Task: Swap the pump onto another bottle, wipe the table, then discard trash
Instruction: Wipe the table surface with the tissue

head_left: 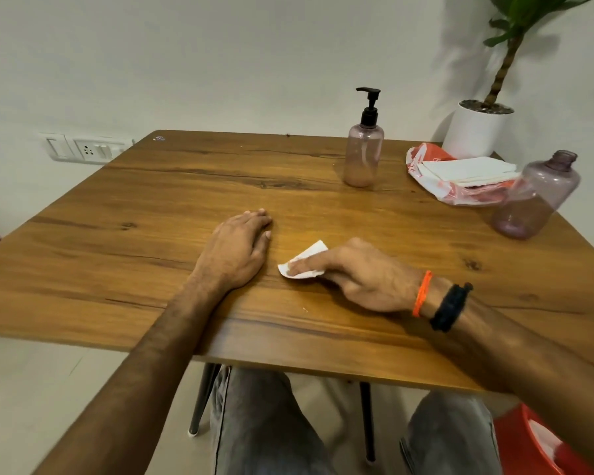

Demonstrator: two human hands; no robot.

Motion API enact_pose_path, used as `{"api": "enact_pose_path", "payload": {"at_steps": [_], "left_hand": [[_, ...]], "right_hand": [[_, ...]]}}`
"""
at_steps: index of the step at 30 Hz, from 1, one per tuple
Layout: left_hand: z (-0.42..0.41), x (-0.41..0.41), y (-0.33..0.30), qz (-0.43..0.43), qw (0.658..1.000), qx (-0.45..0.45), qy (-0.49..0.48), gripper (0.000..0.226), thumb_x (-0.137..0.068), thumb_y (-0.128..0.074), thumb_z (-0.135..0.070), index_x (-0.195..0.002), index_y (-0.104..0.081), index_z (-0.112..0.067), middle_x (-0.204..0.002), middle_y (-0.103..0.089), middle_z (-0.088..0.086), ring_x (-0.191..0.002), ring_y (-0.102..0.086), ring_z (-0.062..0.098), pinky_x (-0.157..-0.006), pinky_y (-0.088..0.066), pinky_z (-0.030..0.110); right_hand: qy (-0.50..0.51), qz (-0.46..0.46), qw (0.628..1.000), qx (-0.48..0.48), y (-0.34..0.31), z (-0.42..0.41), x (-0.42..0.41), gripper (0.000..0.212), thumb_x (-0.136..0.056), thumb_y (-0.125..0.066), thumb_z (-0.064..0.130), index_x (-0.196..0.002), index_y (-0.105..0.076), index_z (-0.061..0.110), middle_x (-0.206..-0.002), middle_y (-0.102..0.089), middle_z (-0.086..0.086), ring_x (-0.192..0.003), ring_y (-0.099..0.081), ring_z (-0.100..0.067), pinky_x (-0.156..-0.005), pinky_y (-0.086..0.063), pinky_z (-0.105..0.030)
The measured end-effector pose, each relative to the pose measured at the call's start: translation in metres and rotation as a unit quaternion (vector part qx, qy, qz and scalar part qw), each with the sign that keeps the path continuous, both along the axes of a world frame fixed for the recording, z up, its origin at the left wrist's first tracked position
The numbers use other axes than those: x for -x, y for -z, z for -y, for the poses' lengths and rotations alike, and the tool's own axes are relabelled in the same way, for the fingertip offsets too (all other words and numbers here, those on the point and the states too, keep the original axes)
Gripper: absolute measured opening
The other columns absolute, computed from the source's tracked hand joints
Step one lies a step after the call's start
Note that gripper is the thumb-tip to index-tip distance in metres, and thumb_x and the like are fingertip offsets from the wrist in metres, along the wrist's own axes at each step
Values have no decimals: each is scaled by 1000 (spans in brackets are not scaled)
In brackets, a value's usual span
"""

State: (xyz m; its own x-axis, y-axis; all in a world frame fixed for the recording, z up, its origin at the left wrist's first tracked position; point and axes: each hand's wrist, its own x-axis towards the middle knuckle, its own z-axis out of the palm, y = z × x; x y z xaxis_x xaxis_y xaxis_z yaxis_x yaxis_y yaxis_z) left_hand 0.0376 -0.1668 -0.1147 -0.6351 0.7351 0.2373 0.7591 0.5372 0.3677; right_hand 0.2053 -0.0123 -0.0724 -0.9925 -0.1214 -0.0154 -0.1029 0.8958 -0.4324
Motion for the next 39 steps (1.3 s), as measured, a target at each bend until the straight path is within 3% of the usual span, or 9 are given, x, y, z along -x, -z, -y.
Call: {"api": "enact_pose_path", "payload": {"at_steps": [3,7,11,24,27,30,32,35,39], "left_hand": [[4,-6,1,1,1000,0,4,42,-99,-45,-24,-138,-52,-11,-150,-45,8,-141,-37,23,-118,-24,34],[16,-17,7,-5,1000,-5,7,41,-99,-45,-24,-136,-53,-9,-149,-45,10,-140,-38,24,-118,-25,36],[26,-24,8,0,1000,-2,16,43,-99,-43,-28,-139,-50,-13,-151,-43,6,-142,-35,21,-120,-22,37],[25,-24,9,-14,1000,-13,10,41,-97,-45,-27,-134,-54,-11,-146,-49,9,-136,-43,24,-115,-31,42],[25,-23,9,-18,1000,-18,10,40,-97,-46,-26,-132,-56,-10,-145,-50,10,-135,-45,25,-114,-32,41],[27,-22,9,-5,1000,-10,14,43,-98,-42,-32,-136,-51,-15,-148,-46,5,-138,-40,21,-116,-29,43],[28,-21,9,-1,1000,-7,17,43,-98,-41,-33,-137,-50,-16,-149,-45,4,-138,-40,20,-116,-29,44],[28,-22,8,-4,1000,-11,16,43,-98,-42,-32,-136,-52,-16,-148,-47,5,-137,-41,21,-116,-30,43],[27,-24,7,-4,1000,-7,9,43,-98,-42,-31,-137,-51,-15,-149,-46,4,-139,-39,20,-117,-28,42]], "right_hand": [[33,-45,997,60,-11,0,-15,44,-98,-48,7,-131,-58,34,-135,-60,7,-122,-57,-9,-105,-46,-33],[118,-146,981,40,-13,1,-16,42,-97,-49,4,-129,-62,29,-130,-64,3,-108,-62,-3,-90,-43,-7],[124,-51,991,-12,0,19,-13,44,-100,-43,8,-136,-54,29,-140,-56,-4,-127,-53,-18,-107,-42,-28],[6,-38,999,5,27,74,-72,55,-91,-44,-5,-139,-52,19,-151,-42,1,-140,-40,-13,-119,-29,-31],[-13,-46,996,74,23,85,-84,50,-90,-33,16,-131,-61,21,-136,-61,-2,-126,-57,-15,-108,-44,-32],[39,-48,979,194,10,67,-81,40,-96,-43,16,-128,-60,32,-111,-72,-11,-98,-68,-34,-81,-55,-54],[81,-106,956,262,0,49,-73,36,-96,-46,11,-126,-61,26,-109,-72,-2,-95,-69,-21,-79,-57,-42],[140,-180,960,160,-7,35,-55,45,-96,-48,0,-128,-61,28,-125,-67,3,-115,-62,-12,-96,-52,-30],[127,-85,988,-6,4,36,-36,46,-98,-43,4,-136,-54,27,-145,-52,-1,-133,-49,-17,-109,-38,-23]]}}
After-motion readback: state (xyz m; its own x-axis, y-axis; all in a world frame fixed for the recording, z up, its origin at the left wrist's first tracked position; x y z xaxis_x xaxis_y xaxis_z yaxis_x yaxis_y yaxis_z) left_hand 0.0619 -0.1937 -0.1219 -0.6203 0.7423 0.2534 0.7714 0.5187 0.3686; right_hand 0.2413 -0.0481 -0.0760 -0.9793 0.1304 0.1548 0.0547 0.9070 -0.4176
